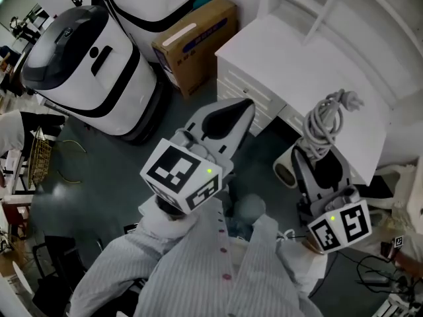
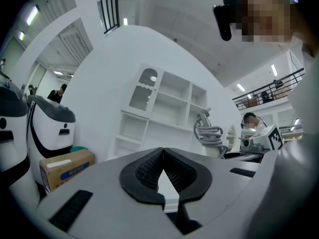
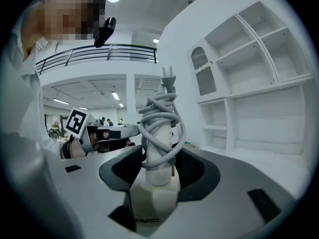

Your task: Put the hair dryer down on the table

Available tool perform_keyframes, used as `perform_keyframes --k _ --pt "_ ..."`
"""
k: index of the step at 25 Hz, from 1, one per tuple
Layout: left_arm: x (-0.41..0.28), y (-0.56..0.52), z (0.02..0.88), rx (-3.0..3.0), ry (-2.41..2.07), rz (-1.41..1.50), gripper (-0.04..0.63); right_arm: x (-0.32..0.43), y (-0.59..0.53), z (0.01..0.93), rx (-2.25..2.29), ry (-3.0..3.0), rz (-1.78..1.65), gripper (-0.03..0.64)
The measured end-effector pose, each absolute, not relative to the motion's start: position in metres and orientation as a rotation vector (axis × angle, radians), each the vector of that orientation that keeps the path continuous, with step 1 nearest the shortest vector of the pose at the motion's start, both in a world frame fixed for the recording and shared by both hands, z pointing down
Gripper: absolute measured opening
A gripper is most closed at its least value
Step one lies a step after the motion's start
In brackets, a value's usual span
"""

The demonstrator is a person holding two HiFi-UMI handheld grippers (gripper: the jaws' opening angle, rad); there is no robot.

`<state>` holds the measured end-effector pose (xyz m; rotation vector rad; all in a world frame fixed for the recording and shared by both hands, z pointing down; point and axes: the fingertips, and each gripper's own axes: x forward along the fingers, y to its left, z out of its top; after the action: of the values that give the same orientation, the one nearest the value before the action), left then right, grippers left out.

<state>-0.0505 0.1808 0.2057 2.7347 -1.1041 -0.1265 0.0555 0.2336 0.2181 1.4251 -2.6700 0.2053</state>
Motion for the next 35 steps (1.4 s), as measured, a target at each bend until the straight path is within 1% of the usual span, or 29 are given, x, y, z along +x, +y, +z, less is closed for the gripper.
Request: perform_keyframes --k 15,24,35 --pt "-0.085 0.123 0.21 2.682 -1.155 -0.155 0.009 0.03 0.165 0.225 1.346 -2.656 0.237 0.204" --pt "-0.074 0.061 0.228 2.674 -1.205 -0.112 0.009 0.042 0.095 0.244 1.314 -2.693 0.258 0.204" --pt "-0.042 -0.071 0.22 2.649 -1.243 -0.088 0.009 0.074 -0.038 0.238 1.275 -2.703 0.289 0.204"
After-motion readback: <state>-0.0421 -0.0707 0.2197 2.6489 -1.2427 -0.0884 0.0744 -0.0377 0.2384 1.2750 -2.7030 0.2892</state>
